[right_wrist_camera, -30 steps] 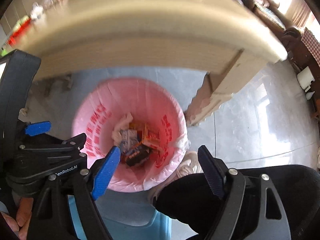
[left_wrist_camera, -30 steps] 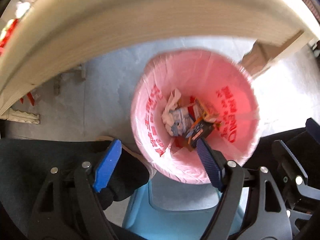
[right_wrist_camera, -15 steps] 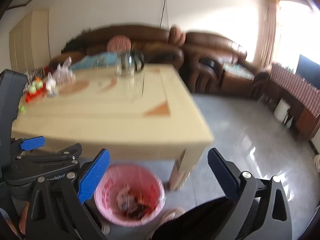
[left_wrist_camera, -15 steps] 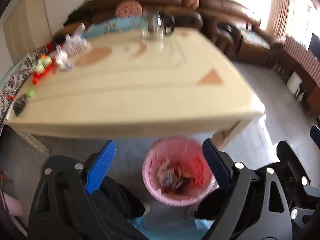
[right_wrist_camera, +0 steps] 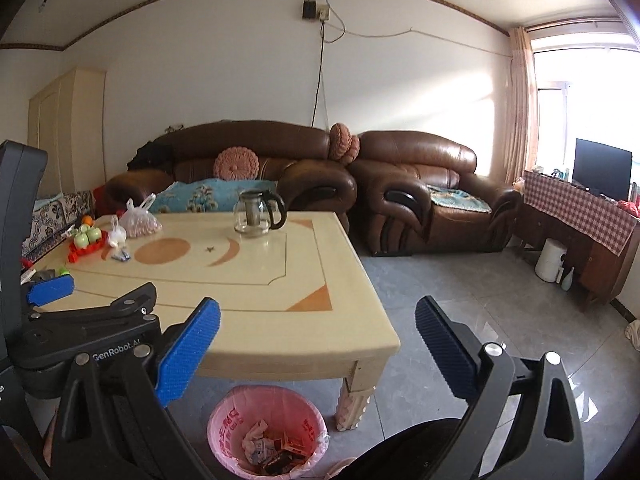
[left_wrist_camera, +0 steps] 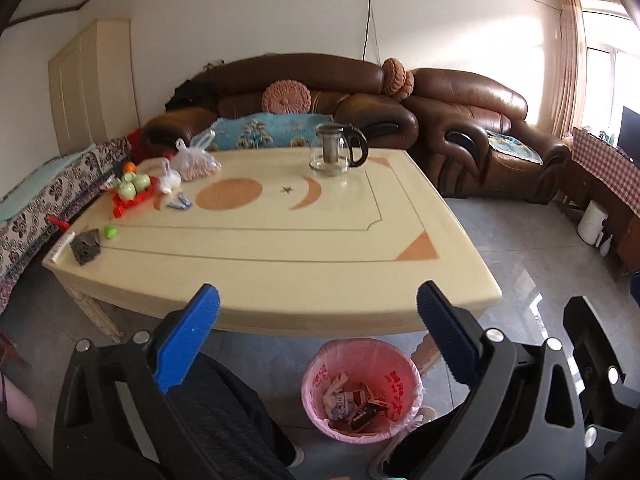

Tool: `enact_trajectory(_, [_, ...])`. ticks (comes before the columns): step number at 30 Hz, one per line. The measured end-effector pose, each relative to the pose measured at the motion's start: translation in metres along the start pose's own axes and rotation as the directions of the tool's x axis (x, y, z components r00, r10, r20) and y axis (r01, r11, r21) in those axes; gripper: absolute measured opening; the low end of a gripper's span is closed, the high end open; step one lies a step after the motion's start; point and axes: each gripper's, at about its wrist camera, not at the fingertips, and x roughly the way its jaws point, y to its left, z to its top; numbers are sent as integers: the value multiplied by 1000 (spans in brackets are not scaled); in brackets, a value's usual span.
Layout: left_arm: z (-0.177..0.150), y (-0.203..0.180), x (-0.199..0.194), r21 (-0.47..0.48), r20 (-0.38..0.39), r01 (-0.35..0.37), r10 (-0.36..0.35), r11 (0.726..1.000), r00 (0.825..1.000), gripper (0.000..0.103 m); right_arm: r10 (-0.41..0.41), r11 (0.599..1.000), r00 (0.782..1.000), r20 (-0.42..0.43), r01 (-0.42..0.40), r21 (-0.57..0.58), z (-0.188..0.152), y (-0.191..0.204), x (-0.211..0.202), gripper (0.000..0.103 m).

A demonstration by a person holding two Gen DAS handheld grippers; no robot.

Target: Collect trash

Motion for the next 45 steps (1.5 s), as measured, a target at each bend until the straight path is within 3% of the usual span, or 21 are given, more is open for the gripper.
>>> enact_trajectory(5, [2, 1, -9, 6, -4, 32, -32, 999, 999, 97, -11, 1000, 1000, 7, 11, 13, 3, -4, -14, 96])
enact_trajectory(45, [-1, 4, -29, 36, 44, 4, -5, 999, 999, 97, -32, 999, 999, 12, 32, 18, 5, 1, -23, 96])
